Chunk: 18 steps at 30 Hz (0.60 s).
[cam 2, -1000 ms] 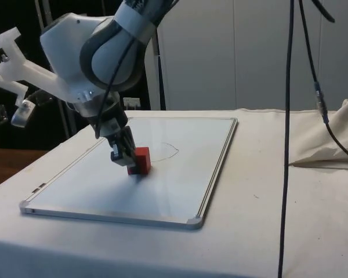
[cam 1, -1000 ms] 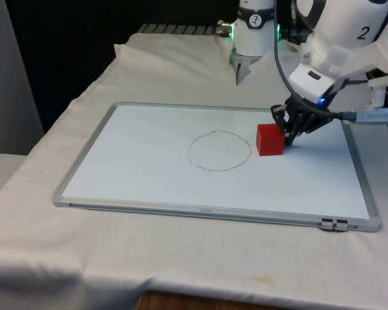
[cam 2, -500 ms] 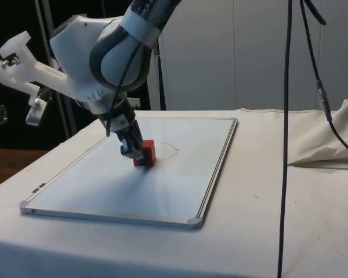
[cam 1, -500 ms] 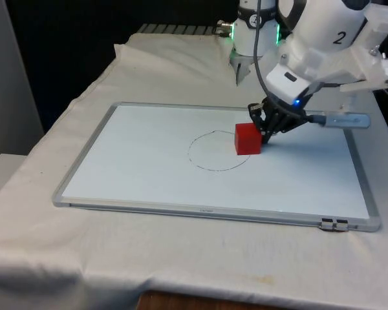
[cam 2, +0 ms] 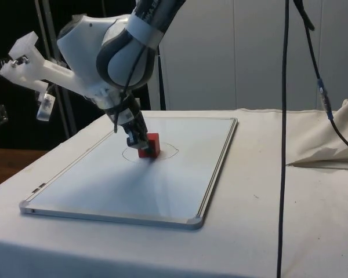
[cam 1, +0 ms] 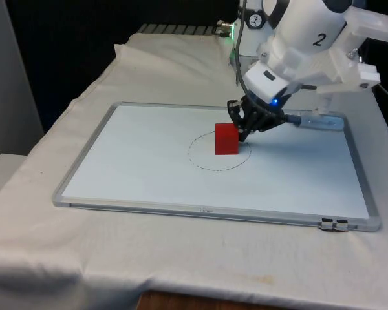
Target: Push the cube into the marked area.
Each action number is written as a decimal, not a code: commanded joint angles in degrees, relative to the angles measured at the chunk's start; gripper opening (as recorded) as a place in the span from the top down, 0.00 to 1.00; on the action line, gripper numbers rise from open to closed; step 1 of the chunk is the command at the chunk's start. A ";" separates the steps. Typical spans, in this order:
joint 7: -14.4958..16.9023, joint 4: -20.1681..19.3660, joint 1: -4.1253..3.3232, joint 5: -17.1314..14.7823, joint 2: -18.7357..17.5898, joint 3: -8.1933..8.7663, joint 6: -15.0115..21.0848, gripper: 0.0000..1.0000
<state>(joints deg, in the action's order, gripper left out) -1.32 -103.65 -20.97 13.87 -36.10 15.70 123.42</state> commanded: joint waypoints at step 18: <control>-4.98 -2.98 -0.63 1.38 5.56 -0.80 -0.80 1.00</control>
<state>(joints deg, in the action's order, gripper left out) -6.13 -106.34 -21.37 15.36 -30.83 14.78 122.33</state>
